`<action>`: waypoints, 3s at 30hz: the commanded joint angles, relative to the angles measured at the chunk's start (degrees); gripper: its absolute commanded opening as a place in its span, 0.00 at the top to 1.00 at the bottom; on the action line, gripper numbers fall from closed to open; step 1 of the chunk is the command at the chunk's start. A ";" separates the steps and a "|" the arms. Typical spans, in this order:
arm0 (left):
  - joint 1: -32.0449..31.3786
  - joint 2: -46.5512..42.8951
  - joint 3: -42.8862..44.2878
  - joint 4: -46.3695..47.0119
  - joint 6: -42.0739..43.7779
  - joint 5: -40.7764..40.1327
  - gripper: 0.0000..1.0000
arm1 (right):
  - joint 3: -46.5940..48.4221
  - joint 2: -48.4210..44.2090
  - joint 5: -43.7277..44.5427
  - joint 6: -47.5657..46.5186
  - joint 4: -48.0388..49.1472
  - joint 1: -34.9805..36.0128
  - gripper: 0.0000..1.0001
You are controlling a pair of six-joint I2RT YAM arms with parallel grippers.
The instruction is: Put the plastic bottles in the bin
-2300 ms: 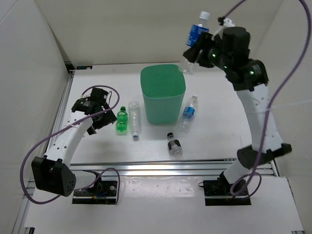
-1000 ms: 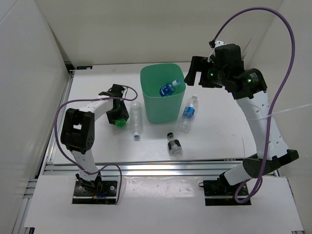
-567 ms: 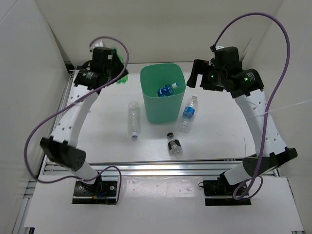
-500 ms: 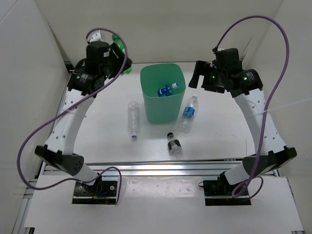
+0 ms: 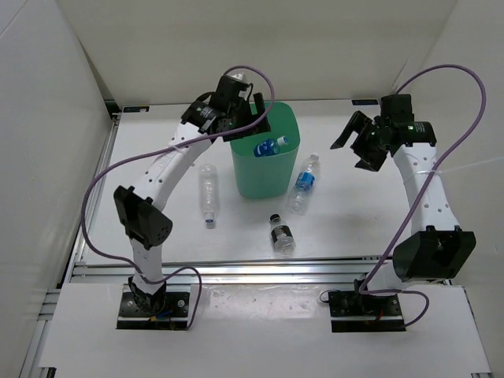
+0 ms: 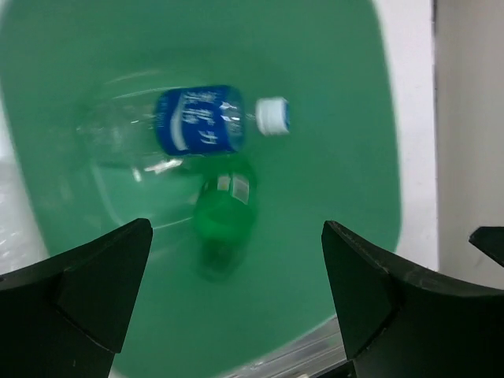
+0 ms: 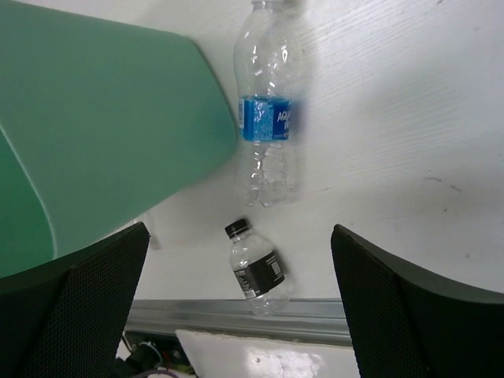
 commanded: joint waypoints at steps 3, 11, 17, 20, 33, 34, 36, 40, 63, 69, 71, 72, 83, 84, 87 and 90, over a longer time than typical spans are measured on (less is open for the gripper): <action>3.16 -20.21 -5.66 2.25 0.33 -10.85 0.00 | -6.25 3.33 -7.65 4.00 6.89 -0.46 0.00; 12.65 -25.77 -22.54 -3.53 -3.01 -7.81 0.00 | -4.69 22.31 -11.44 4.62 10.59 3.84 0.00; 16.00 -25.24 -30.98 -4.87 -3.02 -5.51 0.00 | 1.56 34.71 -11.44 6.64 10.59 7.01 0.03; 17.58 -25.77 -33.44 -4.86 -1.79 -4.29 0.00 | 2.09 37.96 -11.44 6.64 10.59 7.54 0.11; 18.90 -18.82 -42.32 0.84 -2.49 -3.67 0.00 | 2.94 23.13 -6.09 9.25 1.38 1.40 0.62; 18.90 -18.21 -42.33 1.37 -2.49 -3.67 0.00 | 5.49 21.81 -4.94 10.41 -0.29 1.39 0.62; 18.90 -17.68 -43.12 2.69 -2.49 -3.67 0.00 | 13.63 17.85 -4.93 12.17 -0.93 0.77 0.62; 18.90 -15.31 -43.12 3.22 -2.49 -3.67 0.00 | 32.42 16.96 -4.23 13.23 -0.93 4.01 0.60; 16.62 -1.78 -35.04 4.01 0.14 -1.21 0.00 | 36.91 15.66 8.79 -5.49 7.25 18.80 0.00; 16.62 5.69 -32.32 3.49 2.07 -0.60 0.02 | 32.68 11.26 7.55 -6.01 6.02 17.74 0.00; 16.62 8.23 -31.79 2.96 3.39 -0.59 0.09 | 31.45 10.47 7.55 -6.01 6.02 17.03 0.00; 16.62 8.94 -31.78 2.35 3.40 -0.59 0.19 | 30.75 9.85 7.03 -6.01 5.50 16.34 0.00; 15.92 -4.40 -7.77 -8.47 -0.99 -11.67 0.41 | 24.00 4.94 9.11 -6.01 4.44 15.10 0.00; 15.22 -4.41 -4.31 -8.47 -0.99 -11.67 0.39 | 22.84 4.31 9.74 -6.01 4.44 15.10 0.00; 12.41 -4.41 5.38 -6.21 -0.99 -8.33 0.37 | 18.98 2.99 10.62 -5.40 3.30 15.10 0.00; 8.72 -5.46 4.53 -0.40 -1.61 -4.90 0.34 | 17.12 1.67 11.41 -4.88 3.29 15.10 0.00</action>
